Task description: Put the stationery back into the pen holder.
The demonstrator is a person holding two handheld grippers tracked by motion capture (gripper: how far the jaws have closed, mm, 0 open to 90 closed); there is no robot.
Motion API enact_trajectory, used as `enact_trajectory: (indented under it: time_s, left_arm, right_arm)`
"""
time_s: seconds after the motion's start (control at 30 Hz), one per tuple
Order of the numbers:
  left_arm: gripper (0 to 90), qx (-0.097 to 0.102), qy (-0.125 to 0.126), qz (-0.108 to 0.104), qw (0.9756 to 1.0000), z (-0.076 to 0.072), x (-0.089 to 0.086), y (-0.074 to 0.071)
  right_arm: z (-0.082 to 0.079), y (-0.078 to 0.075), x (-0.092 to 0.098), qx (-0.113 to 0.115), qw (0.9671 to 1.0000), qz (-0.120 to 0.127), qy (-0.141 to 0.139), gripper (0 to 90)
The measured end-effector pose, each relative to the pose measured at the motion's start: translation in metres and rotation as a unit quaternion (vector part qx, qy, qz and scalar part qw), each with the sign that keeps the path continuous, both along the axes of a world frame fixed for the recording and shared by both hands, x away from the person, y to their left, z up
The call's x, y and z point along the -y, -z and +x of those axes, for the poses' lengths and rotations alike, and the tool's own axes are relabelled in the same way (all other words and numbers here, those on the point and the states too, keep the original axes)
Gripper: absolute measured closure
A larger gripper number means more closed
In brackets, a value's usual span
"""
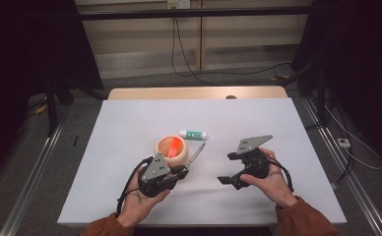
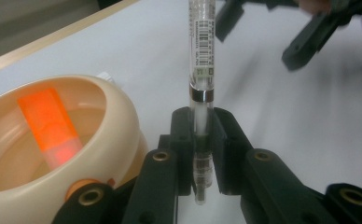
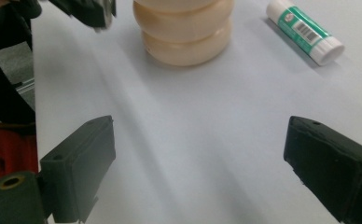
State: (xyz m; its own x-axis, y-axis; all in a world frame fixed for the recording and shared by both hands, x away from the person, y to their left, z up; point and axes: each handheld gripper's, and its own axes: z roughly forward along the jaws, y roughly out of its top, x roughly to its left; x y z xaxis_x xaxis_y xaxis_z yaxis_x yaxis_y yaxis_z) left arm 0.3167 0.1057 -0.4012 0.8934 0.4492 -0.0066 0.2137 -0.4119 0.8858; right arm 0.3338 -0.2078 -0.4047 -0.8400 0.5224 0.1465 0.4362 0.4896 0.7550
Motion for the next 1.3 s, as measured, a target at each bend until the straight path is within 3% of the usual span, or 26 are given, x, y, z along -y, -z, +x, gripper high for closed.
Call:
enact_trajectory:
  time_s: [0.07,0.23,0.3,0.37,0.53,0.63,0.93,1.03,1.3]
  left_arm:
    - [80.1,0.005,-0.007,-0.014,0.9999,0.002,-0.004,-0.002]
    - [80.1,-0.015,-0.017,-0.06,0.9979,0.008,-0.014,-0.006]
    - [80.1,-0.013,-0.035,-0.063,0.9973,0.01,-0.017,-0.007]
    - [80.1,-0.025,-0.045,-0.078,0.9956,0.013,-0.021,-0.008]
    - [80.1,-0.003,-0.068,-0.097,0.993,0.018,-0.029,-0.015]
    - [80.1,0.005,-0.085,-0.116,0.9896,0.025,-0.033,-0.018]
    - [80.0,0.019,-0.12,-0.121,0.9852,0.046,-0.041,-0.009]
    - [80.0,0.024,-0.12,-0.11,0.9864,0.049,-0.039,-0.002]
    - [79.9,0.013,-0.12,-0.089,0.9887,0.051,-0.037,0.013]
  right_arm:
    - [-0.002,0.002,0.004,0.0,1.0,0.001,0.007,9.3]
    - [-0.006,0.007,0.016,-0.001,0.9994,0.015,0.032,7.8]
    - [-0.008,0.009,0.02,0.003,0.999,0.018,0.041,6.6]
    - [-0.009,0.011,0.023,0.008,0.9983,0.023,0.052,6.1]
    - [-0.009,0.013,0.024,0.016,0.9973,0.022,0.069,6.2]
    - [-0.009,0.014,0.024,0.017,0.9971,0.021,0.071,6.4]
    - [-0.008,0.016,0.023,0.013,0.9975,0.02,0.067,6.6]
    - [-0.008,0.016,0.022,0.013,0.9975,0.019,0.066,6.6]
    - [-0.008,0.017,0.022,0.014,0.9977,0.018,0.064,6.7]
